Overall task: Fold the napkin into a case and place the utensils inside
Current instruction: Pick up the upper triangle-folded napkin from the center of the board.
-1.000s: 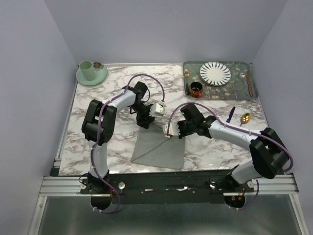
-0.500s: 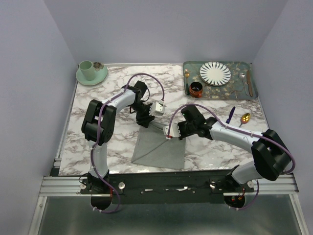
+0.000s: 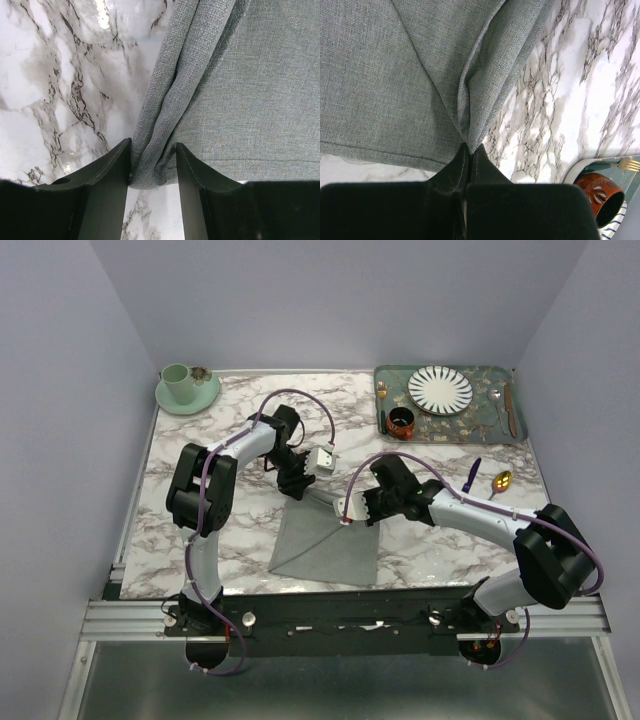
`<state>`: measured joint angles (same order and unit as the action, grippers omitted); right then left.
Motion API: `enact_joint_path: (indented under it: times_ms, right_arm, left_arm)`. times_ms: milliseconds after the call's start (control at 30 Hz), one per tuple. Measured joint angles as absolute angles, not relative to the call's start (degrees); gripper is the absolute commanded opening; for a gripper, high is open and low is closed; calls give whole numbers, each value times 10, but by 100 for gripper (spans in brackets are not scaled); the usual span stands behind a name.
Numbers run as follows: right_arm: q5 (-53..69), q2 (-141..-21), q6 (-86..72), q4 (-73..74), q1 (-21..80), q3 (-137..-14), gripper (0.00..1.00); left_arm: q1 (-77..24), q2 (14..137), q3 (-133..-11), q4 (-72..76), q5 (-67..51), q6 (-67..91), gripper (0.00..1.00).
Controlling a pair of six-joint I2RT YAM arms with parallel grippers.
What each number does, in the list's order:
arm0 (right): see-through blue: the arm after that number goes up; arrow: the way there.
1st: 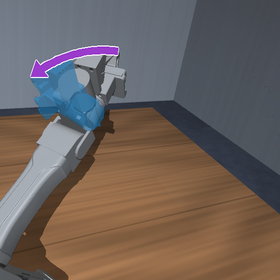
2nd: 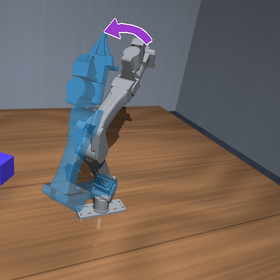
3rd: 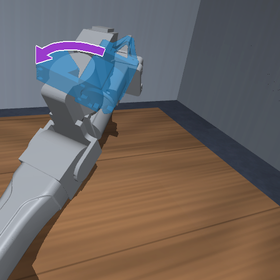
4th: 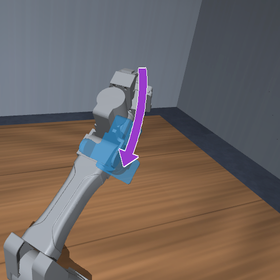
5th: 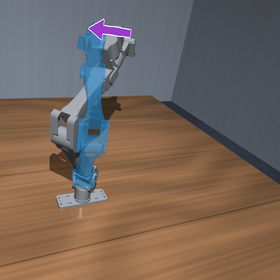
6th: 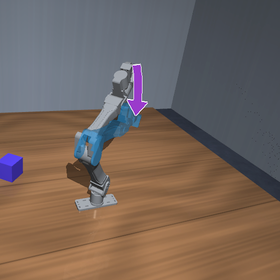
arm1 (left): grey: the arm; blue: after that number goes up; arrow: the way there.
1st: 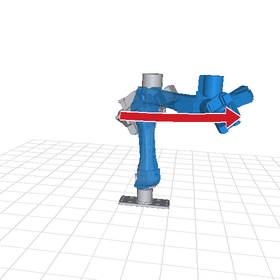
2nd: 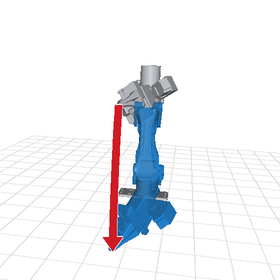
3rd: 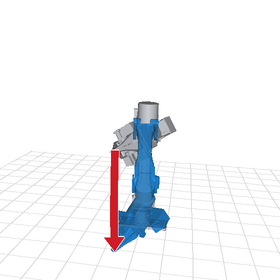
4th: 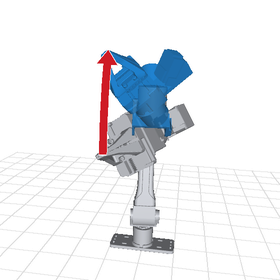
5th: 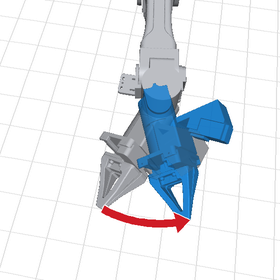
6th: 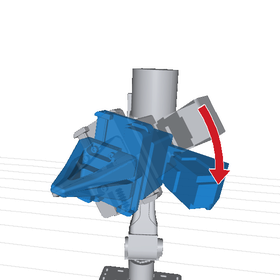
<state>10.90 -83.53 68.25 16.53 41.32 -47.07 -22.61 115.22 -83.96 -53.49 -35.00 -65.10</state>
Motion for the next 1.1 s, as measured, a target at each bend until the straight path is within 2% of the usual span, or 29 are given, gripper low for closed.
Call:
enact_joint_path:
  times_ms: [367, 467, 500, 533, 567, 900, 1033, 1100]
  right_arm:
    - [105, -835, 687, 165, 413, -471, 1]
    - [105, -835, 687, 165, 413, -471, 1]
    - [104, -835, 687, 165, 413, -471, 1]
    - [103, -835, 687, 165, 413, -471, 1]
    - [103, -835, 687, 165, 413, -471, 1]
    - [74, -835, 666, 164, 408, -476, 1]
    - [64, -838, 644, 166, 389, -514, 1]
    - [58, -845, 632, 163, 369, -552, 1]
  left_arm:
    - [-225, 1152, -850, -540, -350, -642, 43]
    - [-225, 1152, -850, -540, -350, -640, 25]
    - [-225, 1152, -850, -541, -350, -640, 12]
    - [-225, 1152, -850, -542, -350, -640, 4]
    - [-225, 1152, -850, -542, -350, -639, 0]
    - [-222, 1125, -854, -544, -340, -576, 0]
    - [-208, 1097, -866, -545, -333, -531, 0]
    - [-198, 1098, -913, -548, -319, -502, 0]
